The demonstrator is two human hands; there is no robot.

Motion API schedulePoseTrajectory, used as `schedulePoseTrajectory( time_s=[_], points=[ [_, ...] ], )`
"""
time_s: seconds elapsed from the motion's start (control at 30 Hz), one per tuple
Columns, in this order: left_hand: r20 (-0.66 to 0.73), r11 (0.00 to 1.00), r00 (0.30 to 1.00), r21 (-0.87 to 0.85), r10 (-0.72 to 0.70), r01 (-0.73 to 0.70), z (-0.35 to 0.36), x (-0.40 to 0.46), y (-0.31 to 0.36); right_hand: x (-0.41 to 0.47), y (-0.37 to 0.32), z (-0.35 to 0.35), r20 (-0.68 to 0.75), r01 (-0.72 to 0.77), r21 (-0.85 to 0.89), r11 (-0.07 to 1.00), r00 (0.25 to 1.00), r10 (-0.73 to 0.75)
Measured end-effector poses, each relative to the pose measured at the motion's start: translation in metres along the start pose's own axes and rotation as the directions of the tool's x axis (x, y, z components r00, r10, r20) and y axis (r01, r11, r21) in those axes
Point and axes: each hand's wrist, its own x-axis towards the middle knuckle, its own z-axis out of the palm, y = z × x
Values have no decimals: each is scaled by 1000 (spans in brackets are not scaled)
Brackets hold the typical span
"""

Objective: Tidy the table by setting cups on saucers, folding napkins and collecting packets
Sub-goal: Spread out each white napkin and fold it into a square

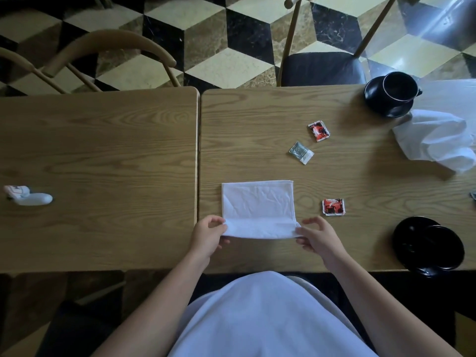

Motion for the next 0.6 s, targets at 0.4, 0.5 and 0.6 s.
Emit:
schedulePoseTrajectory(
  time_s=[0.4,0.5,0.6],
  points=[
    [42,991,995,-98,-86,90,7,59,73,56,-73,10,99,-17,-11,1000,995,18],
    [50,990,992,-68,-120,123,10,74,81,76,-84,15,104,-54,-49,997,993,59],
    [61,985,986,-74,-153,157,15,87,86,94,-92,19,99,-97,-60,993,990,102]
  ],
)
